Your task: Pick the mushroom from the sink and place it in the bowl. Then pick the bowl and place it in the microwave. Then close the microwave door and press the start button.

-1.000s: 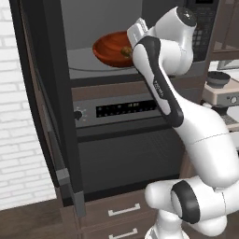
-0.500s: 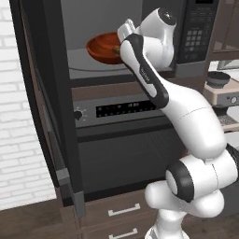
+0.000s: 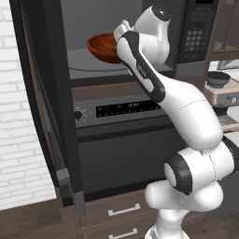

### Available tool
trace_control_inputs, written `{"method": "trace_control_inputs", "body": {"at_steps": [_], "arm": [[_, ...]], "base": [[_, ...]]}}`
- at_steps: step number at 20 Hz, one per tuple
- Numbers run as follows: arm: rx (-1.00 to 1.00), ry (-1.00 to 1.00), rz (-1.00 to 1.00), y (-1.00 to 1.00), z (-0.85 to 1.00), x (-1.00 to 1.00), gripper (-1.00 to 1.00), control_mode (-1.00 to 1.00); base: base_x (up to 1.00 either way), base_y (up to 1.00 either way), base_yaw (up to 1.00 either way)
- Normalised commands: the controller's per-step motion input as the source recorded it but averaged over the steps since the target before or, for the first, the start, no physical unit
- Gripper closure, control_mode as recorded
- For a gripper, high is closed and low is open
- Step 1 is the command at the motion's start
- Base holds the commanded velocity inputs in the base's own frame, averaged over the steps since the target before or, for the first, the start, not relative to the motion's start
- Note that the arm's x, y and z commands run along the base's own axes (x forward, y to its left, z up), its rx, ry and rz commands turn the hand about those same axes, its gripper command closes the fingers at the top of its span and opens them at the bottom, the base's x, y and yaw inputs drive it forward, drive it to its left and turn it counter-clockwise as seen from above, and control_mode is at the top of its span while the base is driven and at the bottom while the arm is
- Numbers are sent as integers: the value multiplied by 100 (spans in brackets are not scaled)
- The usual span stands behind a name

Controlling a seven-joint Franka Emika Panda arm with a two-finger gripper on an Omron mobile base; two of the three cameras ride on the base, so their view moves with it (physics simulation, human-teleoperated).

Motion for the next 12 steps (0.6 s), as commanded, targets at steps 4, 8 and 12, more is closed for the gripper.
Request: {"method": "trace_control_inputs", "body": {"at_steps": [4,8,12], "arm": [[0,-10,0,0,0,-57,-100,-100],[0,-15,0,0,-2,-80,-100,-100],[0,-16,0,-3,0,-87,-100,-100]], "base": [[0,0,0],[0,0,0],[0,0,0]]}}
